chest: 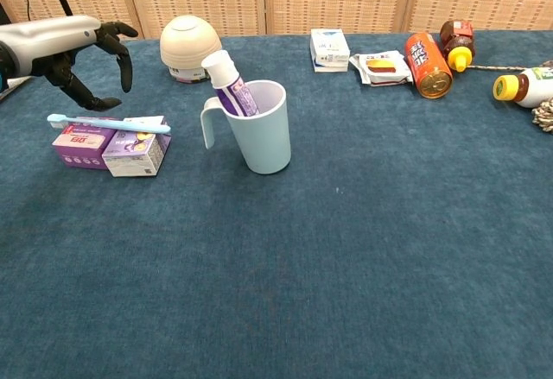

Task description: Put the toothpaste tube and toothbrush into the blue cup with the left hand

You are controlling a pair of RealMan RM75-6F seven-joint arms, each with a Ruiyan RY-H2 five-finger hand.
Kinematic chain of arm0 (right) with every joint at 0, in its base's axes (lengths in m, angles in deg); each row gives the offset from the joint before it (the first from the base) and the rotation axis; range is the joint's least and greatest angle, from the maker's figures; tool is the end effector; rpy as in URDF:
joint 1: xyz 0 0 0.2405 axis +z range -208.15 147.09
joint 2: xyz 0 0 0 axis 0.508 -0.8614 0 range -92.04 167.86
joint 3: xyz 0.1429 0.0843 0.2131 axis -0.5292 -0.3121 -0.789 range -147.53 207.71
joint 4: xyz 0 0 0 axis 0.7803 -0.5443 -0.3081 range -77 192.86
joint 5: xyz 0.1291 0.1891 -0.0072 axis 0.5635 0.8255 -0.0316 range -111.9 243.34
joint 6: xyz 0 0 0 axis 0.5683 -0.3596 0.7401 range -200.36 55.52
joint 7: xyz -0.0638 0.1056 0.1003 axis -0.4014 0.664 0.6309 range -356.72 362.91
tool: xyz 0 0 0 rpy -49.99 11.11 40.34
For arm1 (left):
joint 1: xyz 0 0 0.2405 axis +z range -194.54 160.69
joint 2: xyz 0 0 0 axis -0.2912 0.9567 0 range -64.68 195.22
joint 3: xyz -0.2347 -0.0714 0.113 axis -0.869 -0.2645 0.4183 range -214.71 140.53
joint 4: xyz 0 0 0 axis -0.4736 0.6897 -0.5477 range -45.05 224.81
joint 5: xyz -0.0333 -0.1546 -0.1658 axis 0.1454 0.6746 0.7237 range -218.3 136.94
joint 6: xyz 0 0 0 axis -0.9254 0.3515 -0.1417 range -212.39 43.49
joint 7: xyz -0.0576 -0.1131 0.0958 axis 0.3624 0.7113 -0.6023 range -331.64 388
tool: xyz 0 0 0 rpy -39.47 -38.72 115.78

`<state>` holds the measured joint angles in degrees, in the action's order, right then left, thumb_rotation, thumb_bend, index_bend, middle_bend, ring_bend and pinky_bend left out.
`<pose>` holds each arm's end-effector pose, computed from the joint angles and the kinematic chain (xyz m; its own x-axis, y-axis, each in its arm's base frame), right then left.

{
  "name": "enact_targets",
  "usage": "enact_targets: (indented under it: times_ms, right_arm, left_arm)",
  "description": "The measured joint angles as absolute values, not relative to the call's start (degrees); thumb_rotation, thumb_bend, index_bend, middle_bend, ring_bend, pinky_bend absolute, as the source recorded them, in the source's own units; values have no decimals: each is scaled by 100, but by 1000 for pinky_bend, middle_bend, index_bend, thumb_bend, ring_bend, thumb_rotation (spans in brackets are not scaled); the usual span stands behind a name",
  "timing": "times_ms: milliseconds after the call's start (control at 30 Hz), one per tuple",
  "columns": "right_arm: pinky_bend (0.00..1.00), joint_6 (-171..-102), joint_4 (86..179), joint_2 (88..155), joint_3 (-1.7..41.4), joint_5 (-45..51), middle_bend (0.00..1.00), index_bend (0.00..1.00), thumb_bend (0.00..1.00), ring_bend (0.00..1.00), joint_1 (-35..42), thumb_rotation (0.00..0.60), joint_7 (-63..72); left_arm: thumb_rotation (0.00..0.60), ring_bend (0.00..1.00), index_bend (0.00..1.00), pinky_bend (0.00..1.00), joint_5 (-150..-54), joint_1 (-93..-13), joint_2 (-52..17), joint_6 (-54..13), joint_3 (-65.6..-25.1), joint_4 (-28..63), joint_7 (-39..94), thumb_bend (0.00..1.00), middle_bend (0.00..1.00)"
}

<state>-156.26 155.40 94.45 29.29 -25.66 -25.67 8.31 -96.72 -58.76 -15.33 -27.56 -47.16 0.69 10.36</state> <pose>-0.3136 -0.1887 0.1683 0.3621 -0.0648 0.9299 -0.9297 -0.0965 0.3554 -0.1826 0.3834 0.0107 0.3921 0.2576 0.8831 0.9121 -0.2337 -0.3368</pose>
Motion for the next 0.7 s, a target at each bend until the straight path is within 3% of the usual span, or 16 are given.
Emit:
enact_targets:
  times_ms: [267, 467, 700]
  right_arm:
    - [0, -15639, 15523, 9429, 2912, -2534, 0, 0, 0, 0, -2570, 600, 891]
    - [0, -15651, 15514, 9416, 2913, -2543, 0, 0, 0, 0, -2572, 600, 932]
    - [0, -15663, 15520, 9413, 2913, -2542, 0, 0, 0, 0, -2577, 600, 936]
  left_arm:
    - [600, 0, 508, 0, -9720, -5934, -1971, -2872, -4565, 604, 896, 343, 0]
    - [600, 0, 393, 0, -9679, -5977, -2102, -2805, -4569, 717, 644, 330, 0]
    - [600, 0, 376, 0, -9567, -6001, -2195, -2762, -4591, 736, 451, 325, 0]
